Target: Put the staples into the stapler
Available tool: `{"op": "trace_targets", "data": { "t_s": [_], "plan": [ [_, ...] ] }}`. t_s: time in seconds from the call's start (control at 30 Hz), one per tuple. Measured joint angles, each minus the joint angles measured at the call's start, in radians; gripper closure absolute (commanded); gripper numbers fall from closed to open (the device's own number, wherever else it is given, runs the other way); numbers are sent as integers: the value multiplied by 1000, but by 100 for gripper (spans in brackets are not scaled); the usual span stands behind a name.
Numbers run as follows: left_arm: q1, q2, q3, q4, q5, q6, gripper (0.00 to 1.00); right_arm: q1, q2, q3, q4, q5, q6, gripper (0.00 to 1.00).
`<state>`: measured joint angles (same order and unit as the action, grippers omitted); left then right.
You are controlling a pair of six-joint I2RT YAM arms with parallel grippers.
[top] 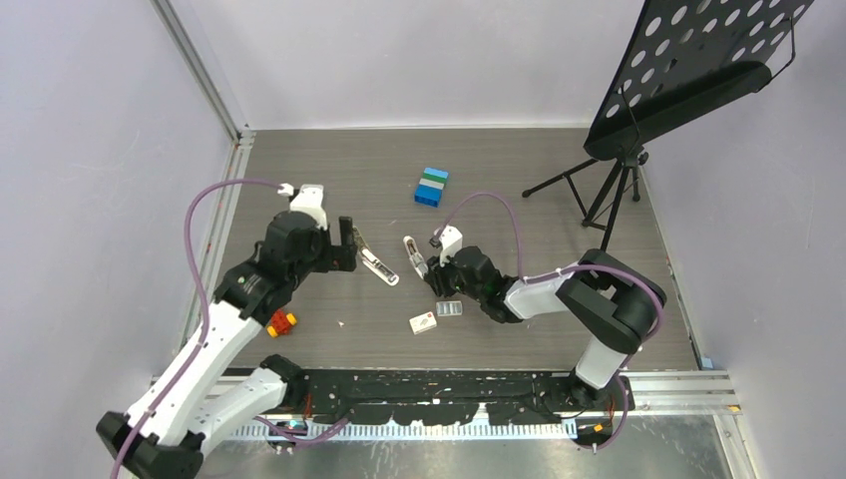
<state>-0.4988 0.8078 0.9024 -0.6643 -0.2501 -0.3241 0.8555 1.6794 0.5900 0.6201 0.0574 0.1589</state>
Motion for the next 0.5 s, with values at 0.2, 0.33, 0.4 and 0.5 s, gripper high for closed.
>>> {"op": "trace_targets", "data": {
  "t_s": [0.2,0.33,0.4,0.5],
  "plan": [
    [0,188,58,53,111,-106,1,2,53,-34,142,16,-19,63],
    [0,283,64,84,166,-153,1,8,84,-41,198,21,-26,63],
    [0,318,64,97,187,-174,2,13,96,-41,222,23,-27,63],
    [0,355,64,126,208,-199,5,21,102,-43,246,25,-31,63]
  ]
}}
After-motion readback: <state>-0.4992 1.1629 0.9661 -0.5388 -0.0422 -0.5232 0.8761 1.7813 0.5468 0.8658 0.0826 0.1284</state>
